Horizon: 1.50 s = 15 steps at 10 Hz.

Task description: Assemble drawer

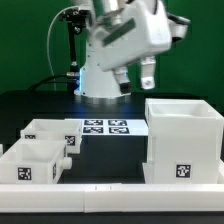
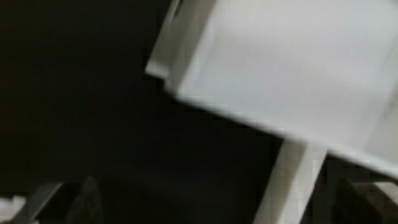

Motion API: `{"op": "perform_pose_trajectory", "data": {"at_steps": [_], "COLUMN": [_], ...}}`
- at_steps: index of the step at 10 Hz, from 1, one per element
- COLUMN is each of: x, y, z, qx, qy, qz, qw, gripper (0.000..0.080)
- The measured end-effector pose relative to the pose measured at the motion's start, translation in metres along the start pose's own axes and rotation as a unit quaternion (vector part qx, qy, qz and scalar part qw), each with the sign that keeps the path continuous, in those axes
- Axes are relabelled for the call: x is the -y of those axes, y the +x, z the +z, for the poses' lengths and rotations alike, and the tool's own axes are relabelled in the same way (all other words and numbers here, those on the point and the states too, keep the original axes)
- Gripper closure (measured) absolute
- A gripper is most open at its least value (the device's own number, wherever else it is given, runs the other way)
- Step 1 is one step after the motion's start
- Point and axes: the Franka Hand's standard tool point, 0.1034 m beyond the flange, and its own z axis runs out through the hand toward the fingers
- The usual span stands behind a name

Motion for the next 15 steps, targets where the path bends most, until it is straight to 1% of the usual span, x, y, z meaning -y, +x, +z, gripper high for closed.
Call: {"op": "perform_pose_trajectory", "data": {"at_steps": [1,2,6,7,8,9,10,13,14,15], "x": [-0.008,-0.018,-0.02,-0.016,-0.001,0.007,0.004,0.004,0.005,0.014], "y": [0.018,0.03,0.032,0.05,0.067,0.072,0.073,0.073,0.076,0.093], "z": [0.004,0.012,0.015,0.018,0.021,0.024,0.023,0.024,0.026,0.034], "qx": [-0.004,-0.003,-0.001,0.009,0.016,0.029,0.041,0.037,0.043,0.052], "qy": [-0.002,0.001,0.0,0.0,0.003,0.002,-0.002,-0.001,-0.004,-0.006], "qz": [-0.008,0.002,0.01,0.033,0.051,0.07,0.081,0.078,0.081,0.088], "qw": [1.0,1.0,1.0,0.999,0.999,0.997,0.996,0.996,0.996,0.995], "gripper": [0.0151,0.0151,0.0151,0.0151,0.0151,0.0151,0.0151,0.0151,0.0151,0.0151]}}
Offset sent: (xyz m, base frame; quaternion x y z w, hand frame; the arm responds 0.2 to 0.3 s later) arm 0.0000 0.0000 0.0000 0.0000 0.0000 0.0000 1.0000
